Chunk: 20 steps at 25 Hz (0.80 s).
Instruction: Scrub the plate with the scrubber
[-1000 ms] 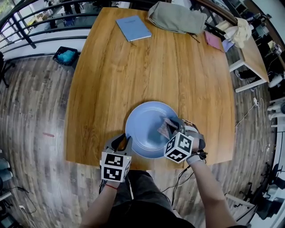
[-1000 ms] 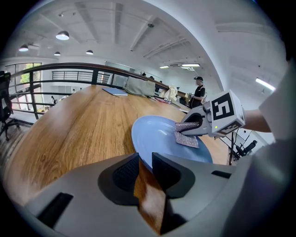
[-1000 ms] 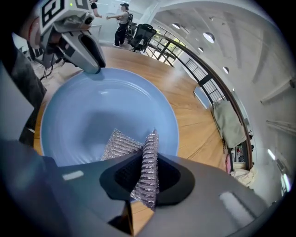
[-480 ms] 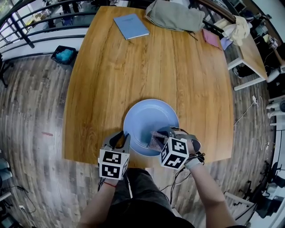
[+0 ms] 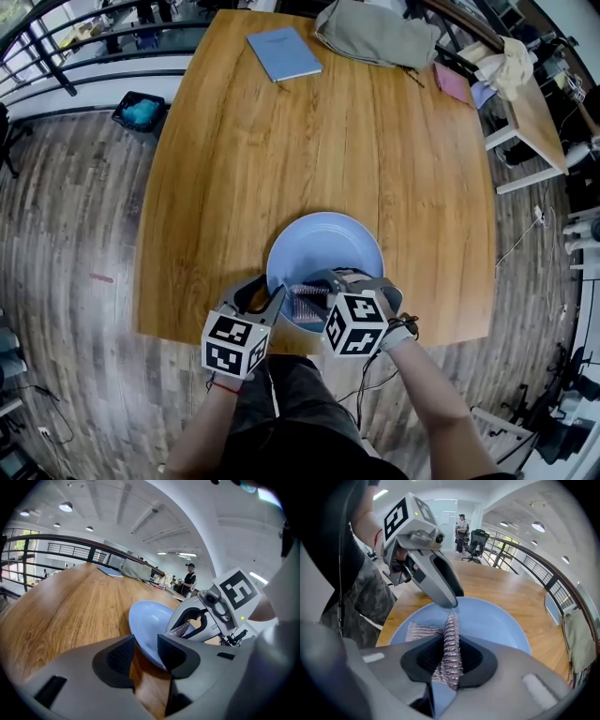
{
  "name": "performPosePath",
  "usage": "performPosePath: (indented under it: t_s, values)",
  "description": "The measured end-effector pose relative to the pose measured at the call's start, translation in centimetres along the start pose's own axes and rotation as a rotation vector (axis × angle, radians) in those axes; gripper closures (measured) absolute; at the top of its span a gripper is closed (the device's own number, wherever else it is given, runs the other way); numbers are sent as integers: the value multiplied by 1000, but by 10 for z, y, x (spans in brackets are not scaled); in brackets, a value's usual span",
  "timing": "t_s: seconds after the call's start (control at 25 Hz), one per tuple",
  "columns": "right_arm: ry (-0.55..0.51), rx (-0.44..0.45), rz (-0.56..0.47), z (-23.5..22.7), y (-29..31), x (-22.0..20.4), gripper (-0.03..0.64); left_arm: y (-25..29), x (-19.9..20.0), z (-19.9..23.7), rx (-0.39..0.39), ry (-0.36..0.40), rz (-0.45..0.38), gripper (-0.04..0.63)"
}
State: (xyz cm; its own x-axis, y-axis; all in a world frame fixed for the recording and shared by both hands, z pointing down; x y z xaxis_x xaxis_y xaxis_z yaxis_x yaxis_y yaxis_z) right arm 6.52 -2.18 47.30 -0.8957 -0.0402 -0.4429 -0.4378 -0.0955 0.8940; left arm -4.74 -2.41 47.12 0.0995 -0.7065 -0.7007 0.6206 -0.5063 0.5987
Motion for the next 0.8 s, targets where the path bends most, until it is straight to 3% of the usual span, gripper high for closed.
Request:
performPosePath:
  t_s: [0.32,0.52,0.8]
  values:
    - [-201,-83,-78,-11,7,14,535,-1,1,0,-62,30,21,451]
    - [-259,-145,-103,-25,14,27,535,4,3,-1,-39,142,67,445]
    - [-281,-257,-96,-53,14,28,534,6,5,3,-27,145,111,462]
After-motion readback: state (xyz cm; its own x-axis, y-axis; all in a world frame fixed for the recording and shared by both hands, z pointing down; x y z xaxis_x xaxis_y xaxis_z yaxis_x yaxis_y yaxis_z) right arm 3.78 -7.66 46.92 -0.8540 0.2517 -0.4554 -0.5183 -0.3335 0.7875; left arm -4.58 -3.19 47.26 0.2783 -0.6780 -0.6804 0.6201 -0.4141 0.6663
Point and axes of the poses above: the fingertips, and each gripper's own axes: y forward along the fingers, z to its left, x out of its top, the point moved 6 cm from there along -y, backward along the fingers, and after that the axes turned 1 degree about x, right-handed, at the moved point
